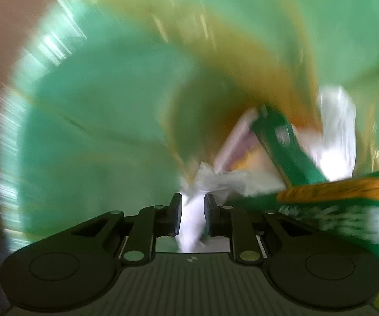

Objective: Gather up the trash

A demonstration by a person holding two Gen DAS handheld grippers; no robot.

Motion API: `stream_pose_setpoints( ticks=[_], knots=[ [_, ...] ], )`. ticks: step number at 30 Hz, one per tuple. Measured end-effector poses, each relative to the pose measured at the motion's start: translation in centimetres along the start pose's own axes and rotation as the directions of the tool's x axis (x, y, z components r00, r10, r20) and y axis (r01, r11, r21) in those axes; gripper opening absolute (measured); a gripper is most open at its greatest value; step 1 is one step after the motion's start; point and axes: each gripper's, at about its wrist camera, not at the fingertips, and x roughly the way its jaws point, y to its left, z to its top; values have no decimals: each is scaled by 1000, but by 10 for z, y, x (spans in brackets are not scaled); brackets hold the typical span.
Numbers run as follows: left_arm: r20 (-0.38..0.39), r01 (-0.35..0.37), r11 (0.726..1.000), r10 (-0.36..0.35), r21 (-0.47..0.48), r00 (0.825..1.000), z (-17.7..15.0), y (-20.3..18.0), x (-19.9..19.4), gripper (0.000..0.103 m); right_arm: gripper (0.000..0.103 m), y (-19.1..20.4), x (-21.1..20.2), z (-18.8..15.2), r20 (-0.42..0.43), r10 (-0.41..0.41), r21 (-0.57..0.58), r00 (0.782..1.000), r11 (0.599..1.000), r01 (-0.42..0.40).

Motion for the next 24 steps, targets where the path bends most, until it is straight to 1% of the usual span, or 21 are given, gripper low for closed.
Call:
stream_pose_setpoints(
  ticks=[1,2,3,4,6,8,10,11,13,14,16,17,18,19,20,21,22,23,24],
  knots=[
    [-1,-3,1000,3,3,1000,0,-1,1,23,14,-4,11,-3,-48,-54,-6,997,999,54],
    [-3,-6,1000,6,8,1000,0,-1,0,23,14,-6,20,-6,-81,-84,0,993,996,84],
    [-3,-10,1000,10,15,1000,-1,-2,-1,23,14,-15,26,-9,-110,-89,35,990,995,93],
    [0,-15,1000,16,23,1000,-1,-3,-2,23,14,-22,25,-11,-118,-77,72,990,994,86],
    [14,-28,999,27,38,1000,-1,-7,-6,23,18,-37,10,-15,-100,-40,137,994,989,54],
    [41,-48,996,46,69,998,-1,-16,-12,23,20,-42,-21,-22,-39,1,154,999,988,6],
    [75,-54,993,46,107,996,-3,-28,-22,23,30,-39,-59,-33,40,41,144,998,988,-47],
    [91,-54,991,43,123,995,-5,-33,-27,23,33,-37,-84,-43,99,51,129,994,990,-64],
    [127,-58,986,38,159,991,-9,-46,-38,23,46,-34,-122,-59,198,51,95,979,993,-71],
    [148,-61,982,35,180,988,-11,-53,-45,23,48,-33,-147,-69,251,47,76,967,995,-68],
    [194,-59,975,17,213,981,-13,-68,-59,23,50,-29,-186,-91,357,36,46,933,997,-56],
    [224,-57,973,6,225,975,-14,-74,-67,23,50,-27,-209,-100,408,28,32,913,998,-45],
    [263,-55,970,-9,235,965,-15,-82,-76,23,52,-24,-230,-113,462,19,18,887,999,-31],
    [322,-56,967,-28,249,946,-17,-90,-91,23,55,-21,-247,-121,509,12,5,861,1000,-16],
    [376,-60,963,-44,261,926,-19,-96,-105,23,56,-15,-262,-134,560,2,-7,829,1000,3],
    [431,-67,960,-59,272,901,-22,-102,-120,23,60,-9,-276,-145,612,-9,-17,791,1000,25],
    [492,-78,955,-77,286,867,-27,-109,-138,23,64,-2,-287,-156,657,-18,-22,754,999,43],
    [540,-89,950,-91,299,837,-33,-116,-151,23,66,3,-302,-168,702,-26,-25,711,998,61],
    [585,-104,943,-108,317,804,-39,-123,-164,23,68,8,-317,-181,748,-33,-23,663,997,76]
  ],
)
